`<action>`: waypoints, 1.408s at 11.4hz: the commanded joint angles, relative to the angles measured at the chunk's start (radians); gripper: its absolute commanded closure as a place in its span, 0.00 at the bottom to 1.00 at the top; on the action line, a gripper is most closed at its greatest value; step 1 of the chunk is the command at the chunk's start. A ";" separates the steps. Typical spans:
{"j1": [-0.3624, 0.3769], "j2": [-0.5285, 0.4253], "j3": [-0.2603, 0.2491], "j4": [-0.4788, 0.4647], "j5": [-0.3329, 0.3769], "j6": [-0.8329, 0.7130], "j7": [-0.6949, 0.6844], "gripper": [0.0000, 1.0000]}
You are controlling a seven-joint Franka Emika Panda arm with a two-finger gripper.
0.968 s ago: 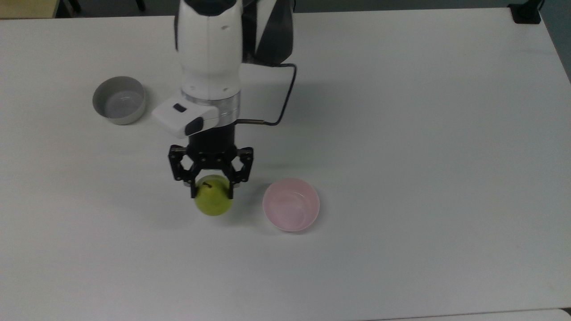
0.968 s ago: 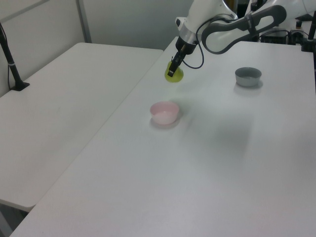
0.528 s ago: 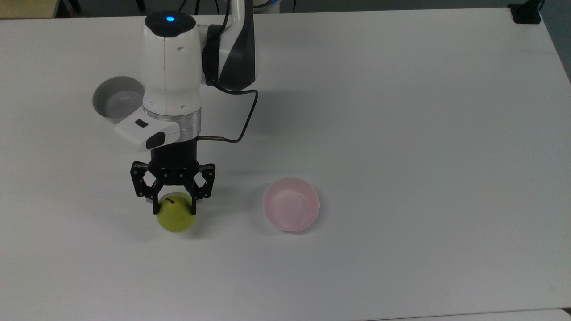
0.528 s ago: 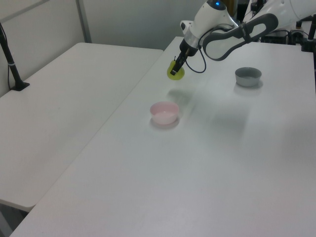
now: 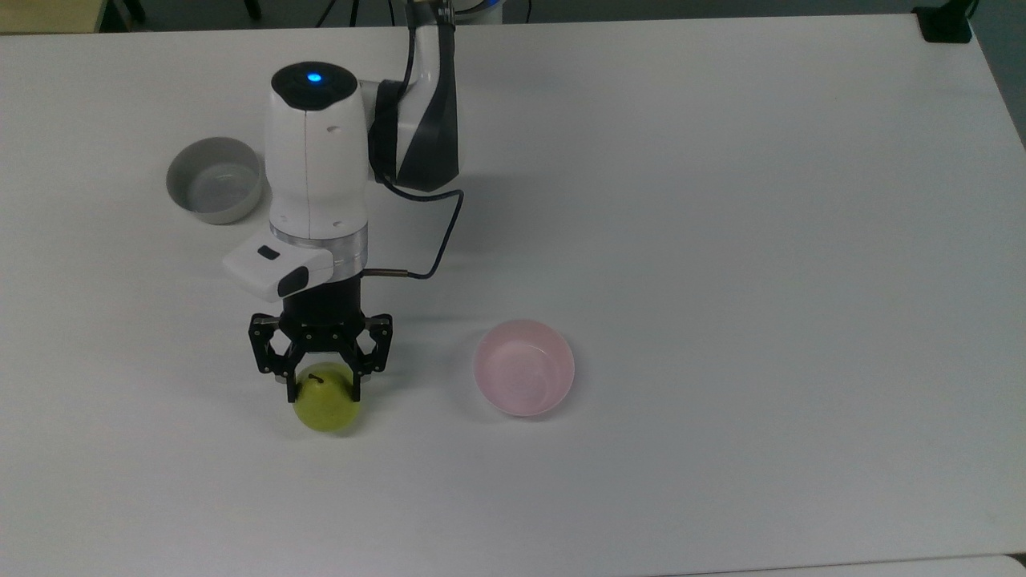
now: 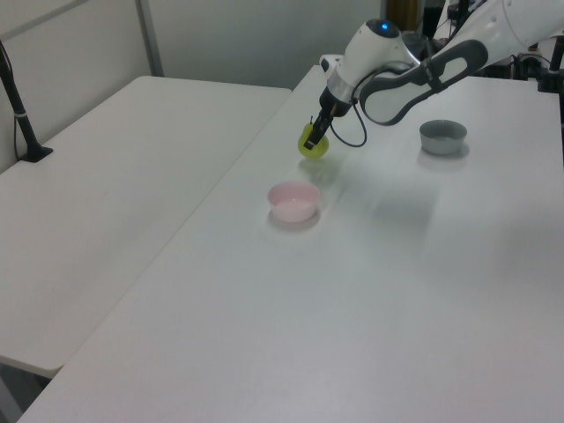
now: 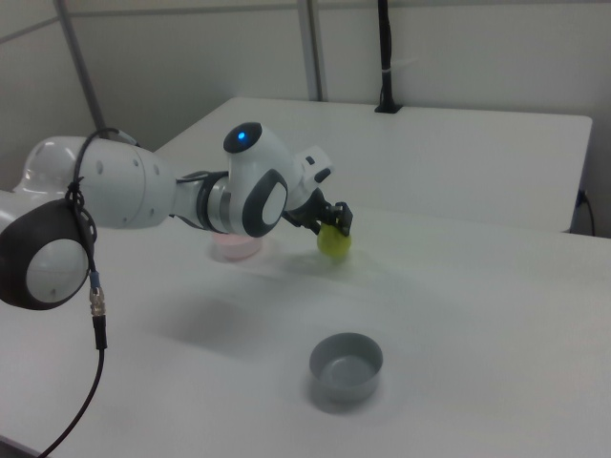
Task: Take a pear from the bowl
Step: 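Carry the pear beside the pink bowl and lower it to the table, then open the gripper to release the pear upright on the table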
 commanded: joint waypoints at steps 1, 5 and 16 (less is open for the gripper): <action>0.001 0.021 -0.002 -0.005 -0.012 0.060 -0.012 0.53; 0.001 0.021 -0.002 -0.007 -0.010 0.060 -0.009 0.20; 0.027 -0.138 0.007 -0.013 0.004 -0.073 0.055 0.00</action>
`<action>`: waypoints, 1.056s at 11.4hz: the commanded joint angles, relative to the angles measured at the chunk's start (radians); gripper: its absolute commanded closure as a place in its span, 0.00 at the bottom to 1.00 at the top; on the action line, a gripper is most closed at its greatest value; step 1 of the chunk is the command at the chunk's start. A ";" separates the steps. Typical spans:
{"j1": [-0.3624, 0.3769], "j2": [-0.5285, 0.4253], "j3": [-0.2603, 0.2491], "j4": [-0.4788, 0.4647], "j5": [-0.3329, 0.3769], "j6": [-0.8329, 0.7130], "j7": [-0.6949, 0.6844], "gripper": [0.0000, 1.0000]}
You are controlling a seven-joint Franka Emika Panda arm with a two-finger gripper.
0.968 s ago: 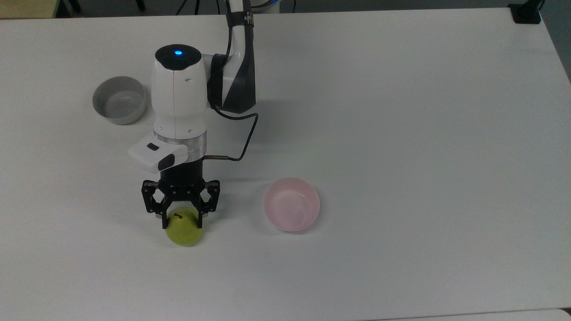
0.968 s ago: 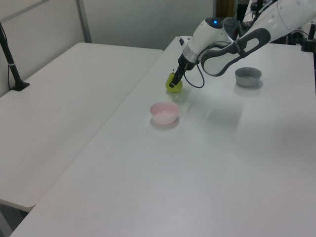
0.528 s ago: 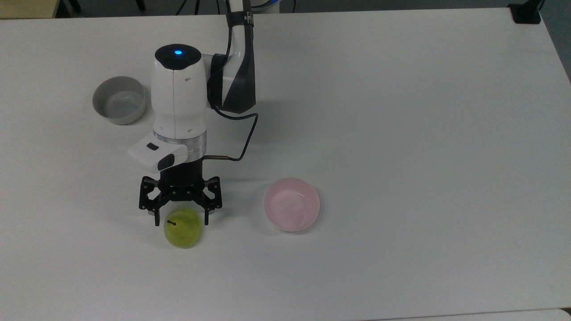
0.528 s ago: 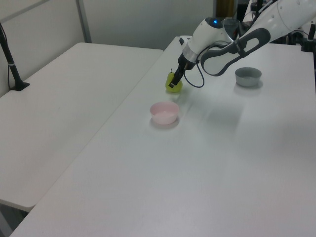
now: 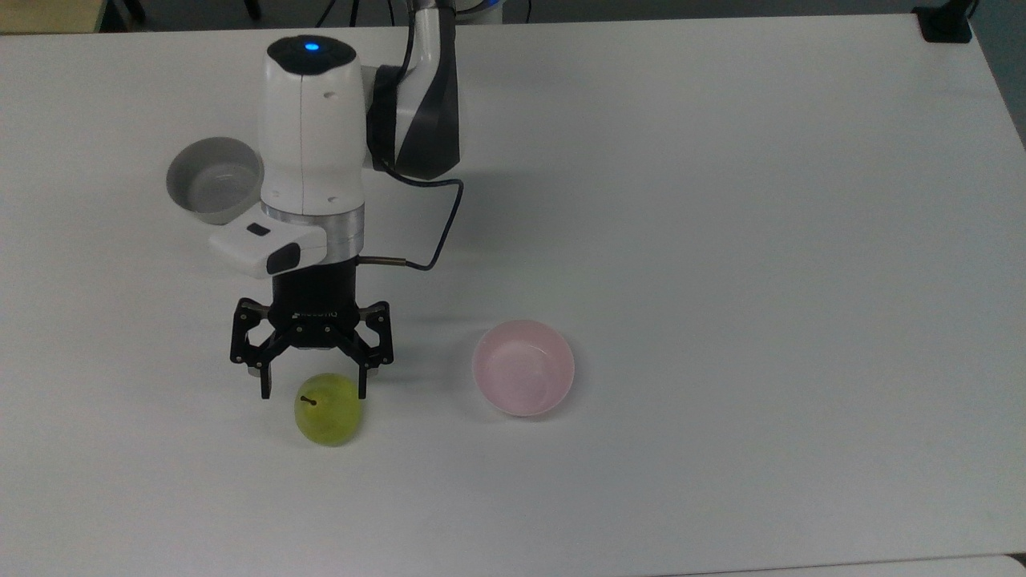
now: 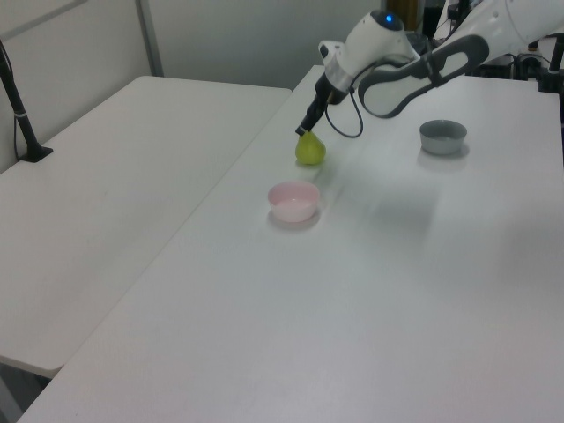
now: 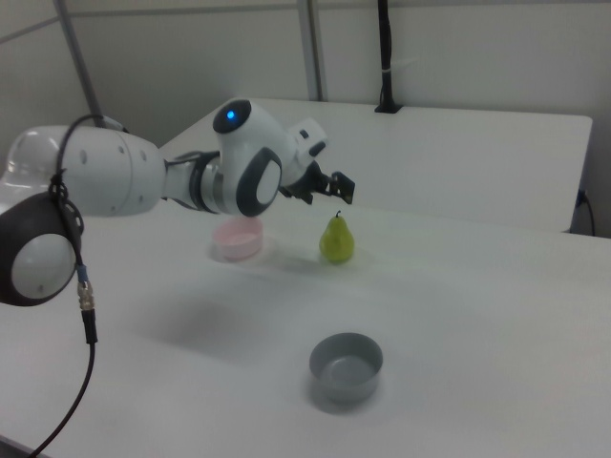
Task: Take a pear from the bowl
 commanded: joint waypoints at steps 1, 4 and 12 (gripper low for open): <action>0.052 -0.138 0.002 -0.035 0.003 -0.190 0.074 0.00; 0.118 -0.275 0.005 -0.038 0.005 -0.490 0.108 0.00; 0.195 -0.591 0.005 -0.165 0.051 -1.042 0.136 0.00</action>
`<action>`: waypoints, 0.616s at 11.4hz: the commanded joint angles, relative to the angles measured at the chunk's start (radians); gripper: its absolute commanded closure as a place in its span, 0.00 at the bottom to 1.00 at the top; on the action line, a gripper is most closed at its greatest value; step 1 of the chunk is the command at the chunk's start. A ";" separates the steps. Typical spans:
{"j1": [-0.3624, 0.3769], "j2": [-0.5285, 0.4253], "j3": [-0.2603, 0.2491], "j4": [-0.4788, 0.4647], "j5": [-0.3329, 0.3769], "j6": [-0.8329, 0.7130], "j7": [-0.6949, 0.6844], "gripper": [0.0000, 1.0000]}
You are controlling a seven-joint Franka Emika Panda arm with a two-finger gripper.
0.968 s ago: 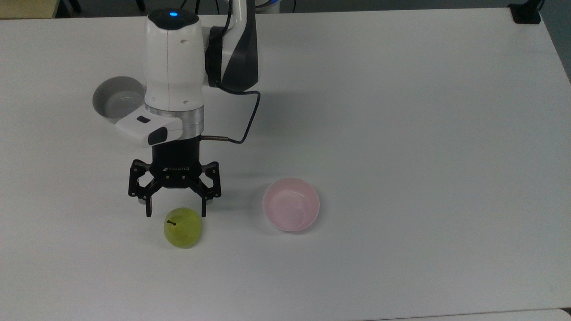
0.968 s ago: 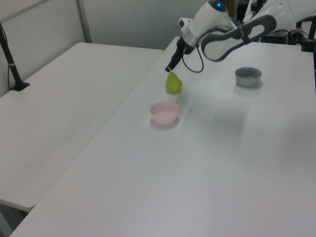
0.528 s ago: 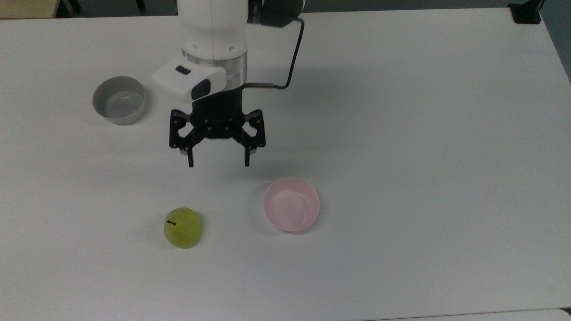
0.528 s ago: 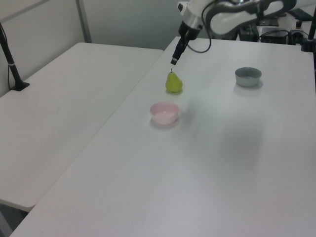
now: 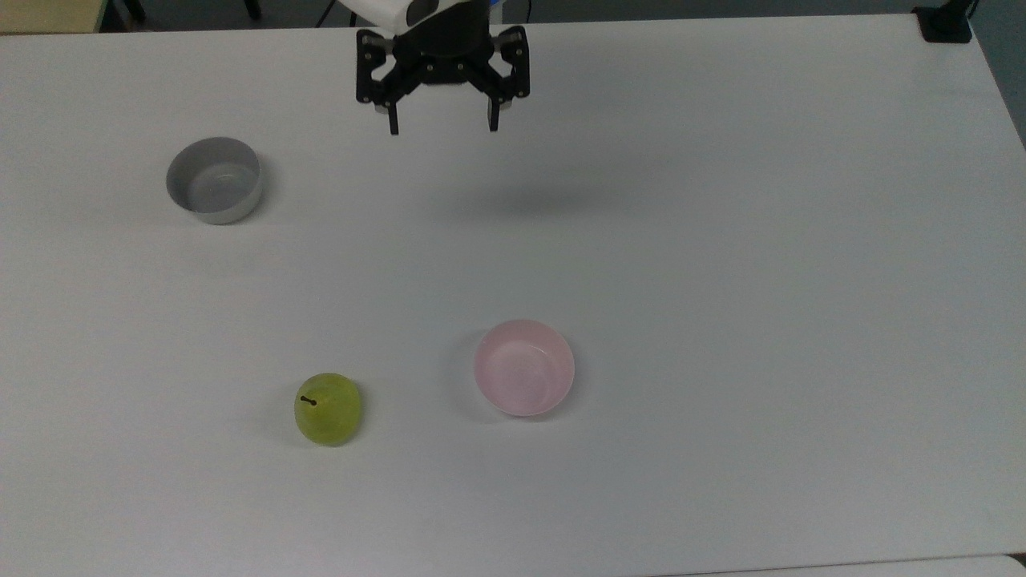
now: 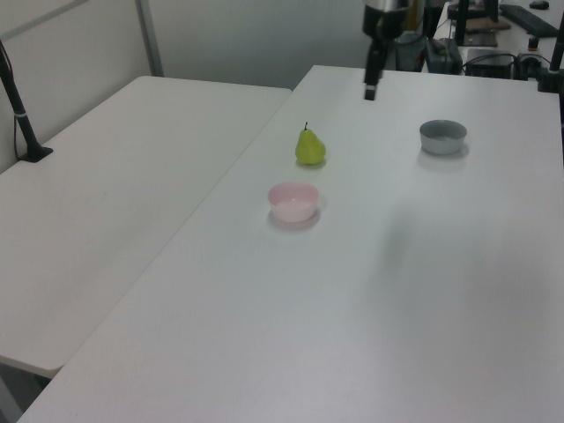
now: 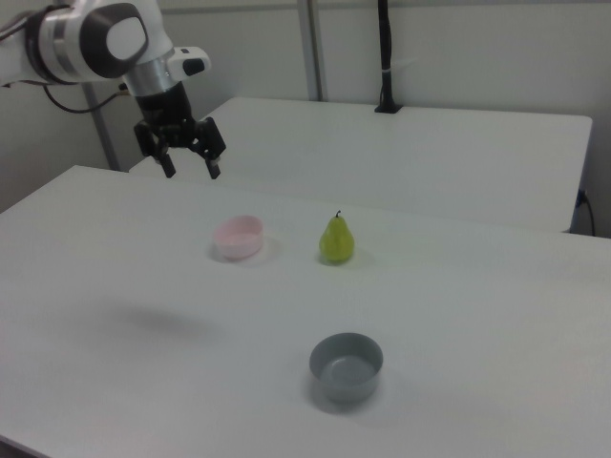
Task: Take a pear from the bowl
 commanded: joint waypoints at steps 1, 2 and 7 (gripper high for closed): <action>0.009 -0.118 -0.013 -0.123 0.017 -0.052 0.038 0.00; 0.008 -0.126 -0.019 -0.123 0.017 -0.070 0.041 0.00; -0.015 -0.123 -0.022 -0.094 0.032 -0.150 0.047 0.00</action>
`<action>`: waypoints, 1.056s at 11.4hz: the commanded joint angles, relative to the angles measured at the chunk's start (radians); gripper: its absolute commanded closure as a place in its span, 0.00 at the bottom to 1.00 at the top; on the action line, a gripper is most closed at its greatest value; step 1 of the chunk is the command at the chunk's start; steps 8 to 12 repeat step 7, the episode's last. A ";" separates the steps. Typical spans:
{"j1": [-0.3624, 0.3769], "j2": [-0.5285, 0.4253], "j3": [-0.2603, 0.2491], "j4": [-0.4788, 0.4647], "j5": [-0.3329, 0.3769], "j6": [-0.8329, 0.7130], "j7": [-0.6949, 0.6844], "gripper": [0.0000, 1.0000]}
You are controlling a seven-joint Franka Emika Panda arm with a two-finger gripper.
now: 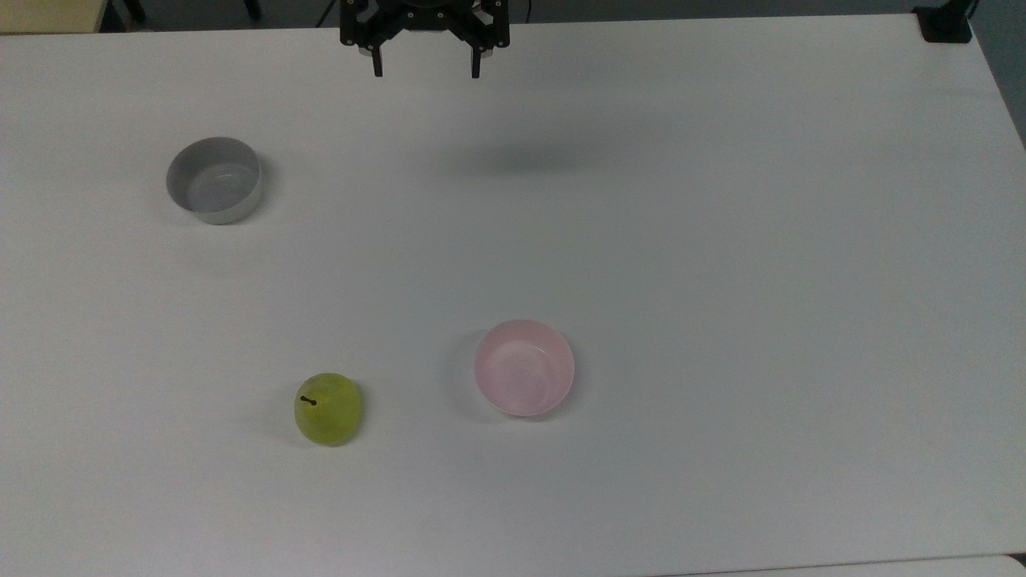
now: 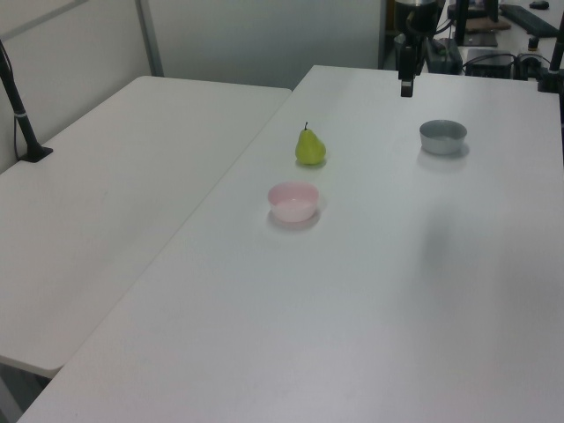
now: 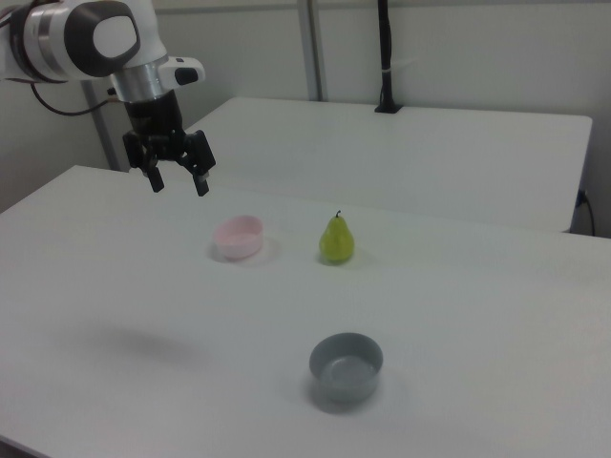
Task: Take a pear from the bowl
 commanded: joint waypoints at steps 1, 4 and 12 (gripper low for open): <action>-0.008 -0.025 -0.004 -0.007 0.026 -0.031 0.013 0.00; -0.010 -0.026 -0.006 0.013 0.026 -0.060 0.013 0.00; -0.010 -0.028 -0.006 0.013 0.026 -0.076 0.013 0.00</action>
